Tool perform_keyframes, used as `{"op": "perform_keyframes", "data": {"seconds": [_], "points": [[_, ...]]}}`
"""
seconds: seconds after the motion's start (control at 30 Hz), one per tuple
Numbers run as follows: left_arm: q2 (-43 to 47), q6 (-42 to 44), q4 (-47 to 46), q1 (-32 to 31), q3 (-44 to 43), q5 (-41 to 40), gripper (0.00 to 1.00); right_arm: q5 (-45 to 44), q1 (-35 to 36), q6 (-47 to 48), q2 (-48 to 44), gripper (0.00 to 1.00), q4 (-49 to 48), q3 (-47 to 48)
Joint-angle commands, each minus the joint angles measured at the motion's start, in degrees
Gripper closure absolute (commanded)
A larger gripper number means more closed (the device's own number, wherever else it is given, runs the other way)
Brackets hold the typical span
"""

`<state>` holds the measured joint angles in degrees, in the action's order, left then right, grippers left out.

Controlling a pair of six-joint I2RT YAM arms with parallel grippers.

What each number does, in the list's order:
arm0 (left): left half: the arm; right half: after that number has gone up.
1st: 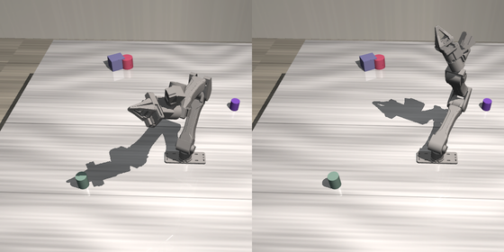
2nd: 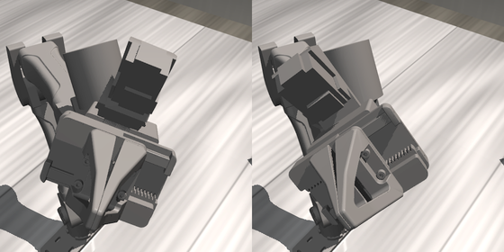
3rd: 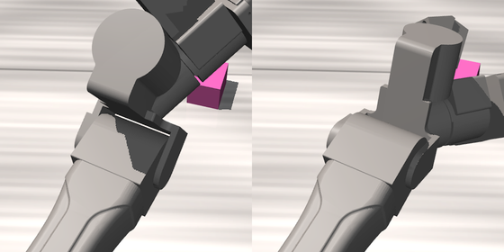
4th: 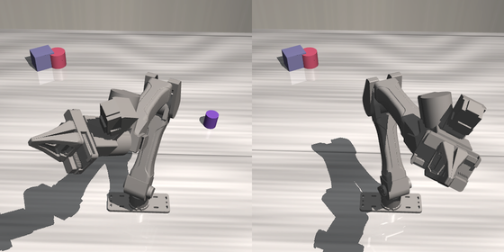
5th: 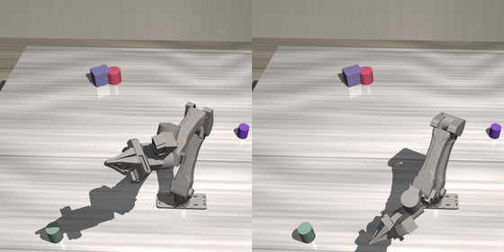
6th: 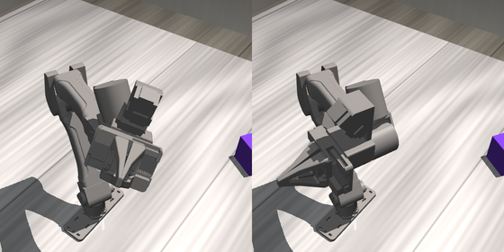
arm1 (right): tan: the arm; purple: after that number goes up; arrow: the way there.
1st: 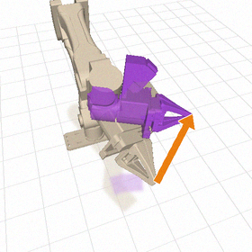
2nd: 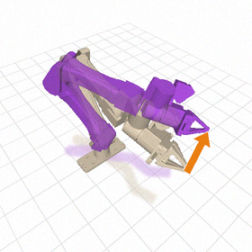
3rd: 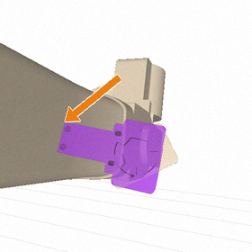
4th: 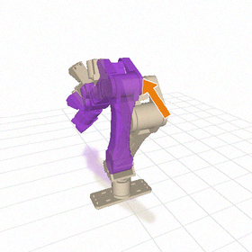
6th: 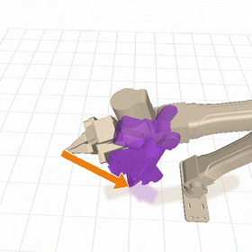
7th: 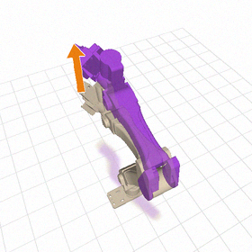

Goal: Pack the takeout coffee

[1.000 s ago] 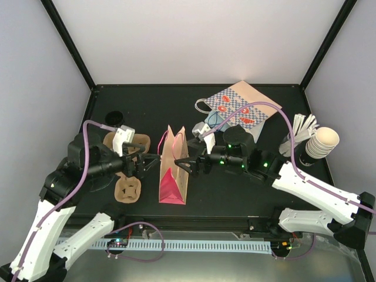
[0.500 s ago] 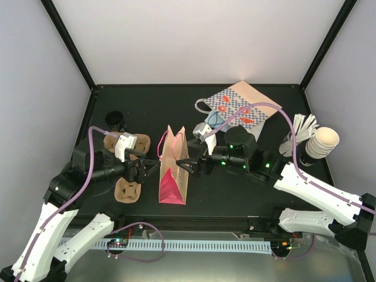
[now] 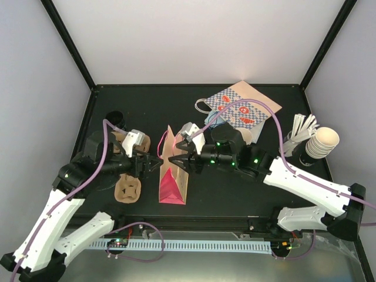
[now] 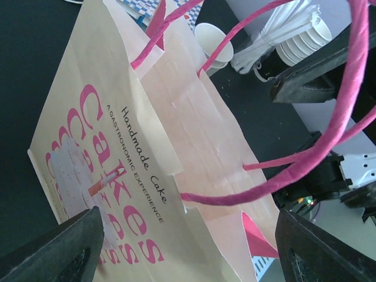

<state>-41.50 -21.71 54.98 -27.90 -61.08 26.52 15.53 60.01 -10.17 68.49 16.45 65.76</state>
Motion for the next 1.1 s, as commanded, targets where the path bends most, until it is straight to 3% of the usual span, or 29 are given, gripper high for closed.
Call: {"op": "perform_keyframes", "data": {"seconds": [0.0,0.13,0.27,0.43,0.7,1.07], "points": [[-2.06,-1.52,0.97,-2.6,-2.86,-3.96,0.18,-1.73,0.79,1.39,1.57,0.44,-0.2,2.18],[-3.81,-3.8,-0.24,-6.51,-2.93,-7.56,0.18,-1.58,0.85,1.27,1.83,0.65,-1.41,1.73],[-6.86,-4.88,0.8,-10.4,-3.95,-13.4,0.18,-1.46,0.98,1.06,1.38,0.74,-2.24,1.21],[-10.0,-5.02,3.85,-11.36,-4.97,-19.9,0.18,-2.0,0.92,0.2,0.14,0.98,-3.0,-0.23],[-12.74,-4.97,4.17,-11.48,-5.28,-24.52,0.18,-3.32,0.99,0.28,-2.18,0.99,-1.8,-1.65],[-13.37,-1.91,7.96,-11.33,-9.6,-37.44,0.19,-8.5,0.99,0.49,-7.46,0.99,0.94,-4.9]]}}
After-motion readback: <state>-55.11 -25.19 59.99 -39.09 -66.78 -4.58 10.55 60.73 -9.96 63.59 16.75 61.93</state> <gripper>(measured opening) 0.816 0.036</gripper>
